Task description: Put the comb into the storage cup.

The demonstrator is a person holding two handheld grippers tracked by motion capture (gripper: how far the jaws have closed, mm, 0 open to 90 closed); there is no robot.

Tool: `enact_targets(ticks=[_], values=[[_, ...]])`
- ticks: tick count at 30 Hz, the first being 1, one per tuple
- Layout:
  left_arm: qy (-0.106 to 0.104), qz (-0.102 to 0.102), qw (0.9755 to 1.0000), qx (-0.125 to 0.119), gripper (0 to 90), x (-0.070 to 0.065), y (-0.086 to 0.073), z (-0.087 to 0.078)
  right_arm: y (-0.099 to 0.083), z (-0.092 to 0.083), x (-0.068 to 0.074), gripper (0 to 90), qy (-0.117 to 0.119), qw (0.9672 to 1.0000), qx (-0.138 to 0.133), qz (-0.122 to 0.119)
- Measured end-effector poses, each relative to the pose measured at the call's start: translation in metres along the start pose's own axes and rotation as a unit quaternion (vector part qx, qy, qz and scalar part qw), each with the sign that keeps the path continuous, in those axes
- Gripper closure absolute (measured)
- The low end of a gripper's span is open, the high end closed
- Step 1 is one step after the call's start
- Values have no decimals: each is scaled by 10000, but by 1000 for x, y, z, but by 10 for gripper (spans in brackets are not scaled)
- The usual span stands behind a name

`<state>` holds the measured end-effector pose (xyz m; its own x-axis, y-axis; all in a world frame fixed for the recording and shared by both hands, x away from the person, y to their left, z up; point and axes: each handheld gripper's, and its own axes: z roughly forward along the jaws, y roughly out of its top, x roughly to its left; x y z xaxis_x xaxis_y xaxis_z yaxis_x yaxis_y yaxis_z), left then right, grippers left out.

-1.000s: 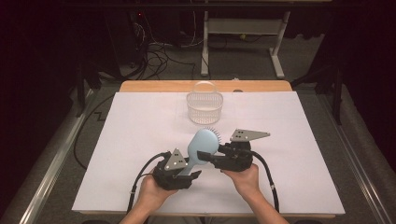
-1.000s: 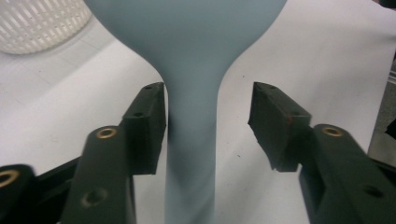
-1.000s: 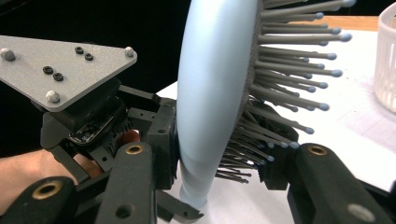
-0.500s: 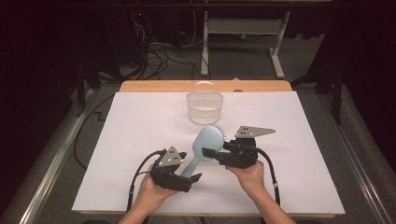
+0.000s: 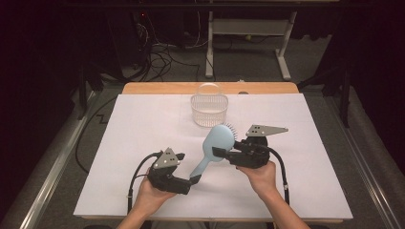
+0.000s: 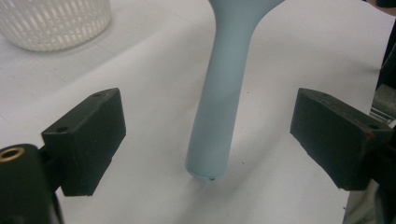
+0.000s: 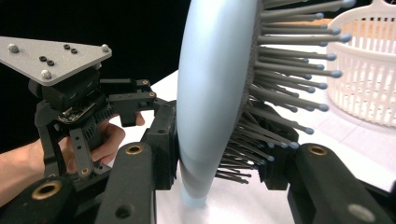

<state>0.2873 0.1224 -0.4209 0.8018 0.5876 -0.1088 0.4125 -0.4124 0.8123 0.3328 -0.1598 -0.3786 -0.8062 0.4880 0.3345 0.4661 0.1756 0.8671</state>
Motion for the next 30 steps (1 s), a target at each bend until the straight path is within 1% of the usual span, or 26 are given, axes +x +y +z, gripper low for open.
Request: enact_targets(ticks=[3, 7, 12, 14, 19, 22, 23, 26, 28, 30], values=[[66, 11, 9999, -81, 101, 2, -2, -2, 2, -3, -2, 575, -53, 10000, 7, 2], [89, -16, 9999, -141, 102, 5, -3, -5, 4, -7, -4, 575, -124, 9999, 32, 16], [112, -148, 9994, -301, 102, 10, -5, -10, 5, -11, -8, 574, -175, 9998, 53, 61], [144, -167, 9991, -369, 102, 11, -6, -12, 6, -12, -9, 573, -203, 9997, 71, 85], [183, -231, 9985, -451, 103, 16, -10, -17, 6, -14, -11, 572, -253, 9996, 90, 104], [198, -307, 9979, -534, 103, 20, -12, -21, 7, -16, -12, 572, -273, 9995, 95, 118], [224, -323, 9976, -563, 103, 21, -13, -22, 8, -16, -13, 571, -282, 9995, 96, 119], [387, -372, 9966, -623, 103, 25, -16, -26, 9, -18, -14, 569, -306, 9994, 106, 145], [530, -343, 9960, -633, 103, 27, -19, -28, 9, -20, -14, 568, -347, 9992, 100, 148], [621, -323, 9955, -646, 103, 28, -22, -29, 10, -21, -15, 568, -378, 9991, 84, 170]])
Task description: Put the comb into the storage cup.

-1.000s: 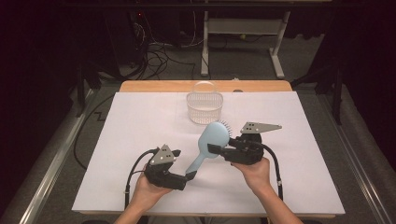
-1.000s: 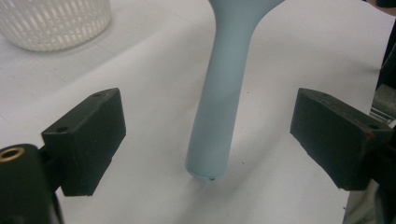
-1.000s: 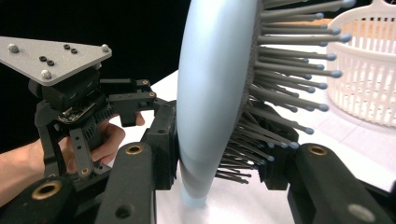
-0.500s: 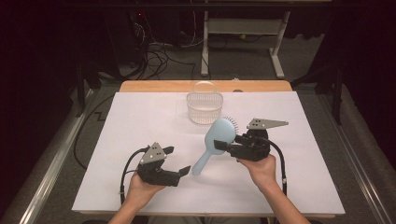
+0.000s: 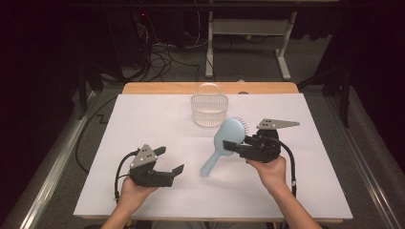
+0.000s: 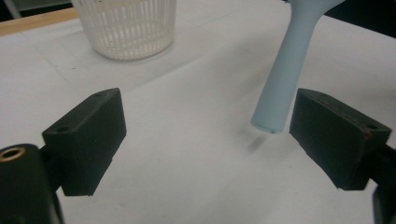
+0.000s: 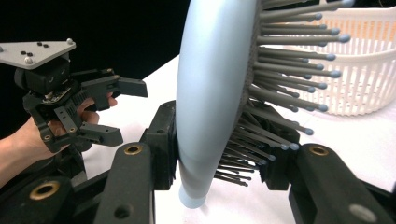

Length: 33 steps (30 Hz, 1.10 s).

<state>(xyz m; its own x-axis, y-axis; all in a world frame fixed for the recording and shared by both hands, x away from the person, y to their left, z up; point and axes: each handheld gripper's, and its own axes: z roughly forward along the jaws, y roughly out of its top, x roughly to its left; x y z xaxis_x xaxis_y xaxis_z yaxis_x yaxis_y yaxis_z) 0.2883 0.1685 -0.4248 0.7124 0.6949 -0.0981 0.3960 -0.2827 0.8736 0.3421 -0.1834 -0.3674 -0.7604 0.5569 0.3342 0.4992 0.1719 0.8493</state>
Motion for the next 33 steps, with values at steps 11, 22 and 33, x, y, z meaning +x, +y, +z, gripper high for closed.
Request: enact_targets(ticks=[11, 22, 33], values=[[240, -154, 9995, -140, 103, 14, -11, -10, 4, -8, -3, 567, -176, 9998, 53, 27], [551, -137, 9981, -219, 103, 22, -23, -26, 9, -13, -5, 566, -315, 9994, 110, 32], [852, -376, 9953, -270, 103, 36, -43, -33, 16, -15, -9, 563, -423, 9990, 148, 35]])
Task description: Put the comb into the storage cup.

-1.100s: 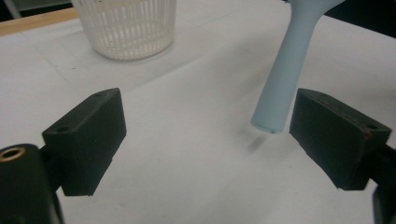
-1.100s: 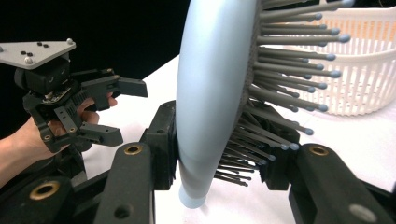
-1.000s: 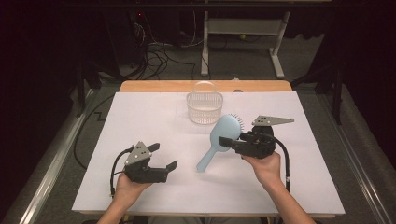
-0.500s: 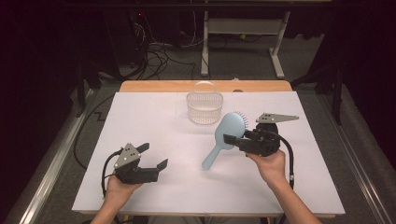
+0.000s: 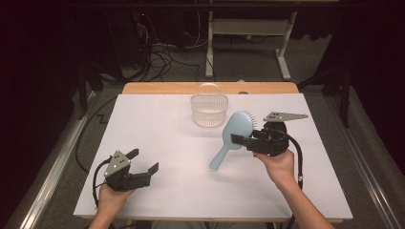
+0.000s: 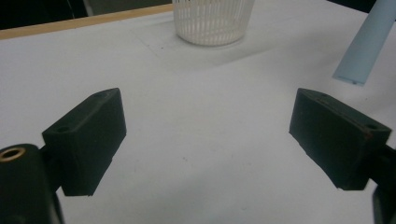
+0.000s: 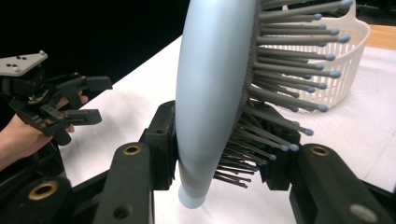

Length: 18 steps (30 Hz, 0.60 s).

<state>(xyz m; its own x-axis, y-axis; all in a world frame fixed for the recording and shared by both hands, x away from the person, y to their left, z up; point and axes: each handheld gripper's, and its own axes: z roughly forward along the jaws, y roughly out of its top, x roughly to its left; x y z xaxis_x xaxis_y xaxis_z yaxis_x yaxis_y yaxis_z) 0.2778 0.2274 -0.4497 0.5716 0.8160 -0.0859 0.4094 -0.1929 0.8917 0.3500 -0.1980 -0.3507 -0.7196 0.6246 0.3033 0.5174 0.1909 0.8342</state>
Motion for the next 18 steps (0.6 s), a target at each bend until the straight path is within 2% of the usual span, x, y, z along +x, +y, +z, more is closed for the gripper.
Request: enact_targets(ticks=[11, 18], values=[[198, -102, 9998, 2, 103, 14, -9, -3, 8, -3, -5, 561, -176, 9998, 56, 2], [188, -182, 9997, 21, 103, 15, -12, -2, 14, -6, -11, 559, -266, 9996, 9, 39]])
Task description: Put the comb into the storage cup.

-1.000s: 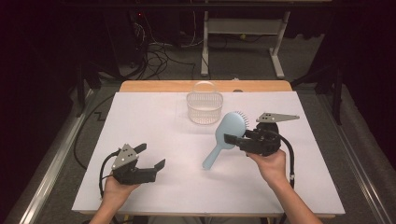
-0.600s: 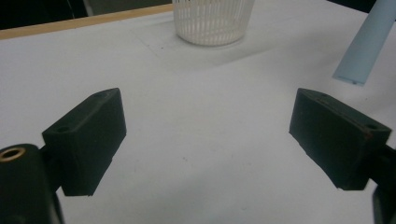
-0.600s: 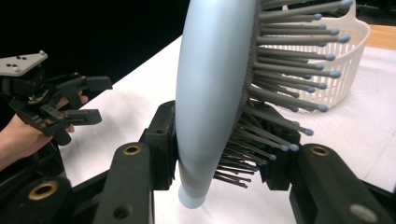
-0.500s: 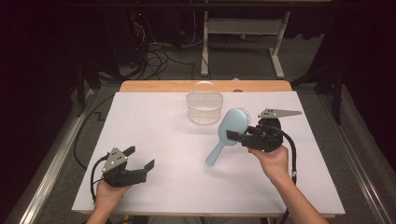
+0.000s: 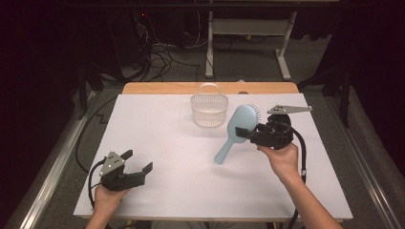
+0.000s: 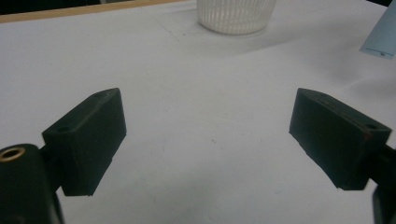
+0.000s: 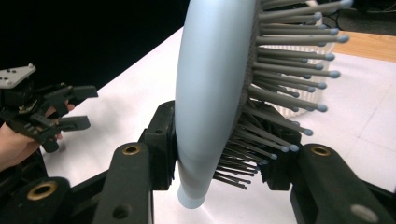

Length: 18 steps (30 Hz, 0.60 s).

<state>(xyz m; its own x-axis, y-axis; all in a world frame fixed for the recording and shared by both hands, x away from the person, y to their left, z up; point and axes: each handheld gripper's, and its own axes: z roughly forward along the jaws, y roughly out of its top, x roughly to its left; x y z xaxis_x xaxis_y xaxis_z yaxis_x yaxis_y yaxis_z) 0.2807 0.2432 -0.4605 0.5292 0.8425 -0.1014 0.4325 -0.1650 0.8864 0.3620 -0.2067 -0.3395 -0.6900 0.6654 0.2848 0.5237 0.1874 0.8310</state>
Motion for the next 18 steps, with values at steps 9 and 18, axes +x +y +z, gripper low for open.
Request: enact_targets(ticks=[9, 18], values=[[-1, -50, 10000, -33, 103, -1, -1, -2, 9, -8, -7, 557, -174, 9998, -45, 46], [-12, -105, 9999, -50, 103, -2, -2, -4, 21, -10, -11, 556, -297, 9995, -52, 16]])
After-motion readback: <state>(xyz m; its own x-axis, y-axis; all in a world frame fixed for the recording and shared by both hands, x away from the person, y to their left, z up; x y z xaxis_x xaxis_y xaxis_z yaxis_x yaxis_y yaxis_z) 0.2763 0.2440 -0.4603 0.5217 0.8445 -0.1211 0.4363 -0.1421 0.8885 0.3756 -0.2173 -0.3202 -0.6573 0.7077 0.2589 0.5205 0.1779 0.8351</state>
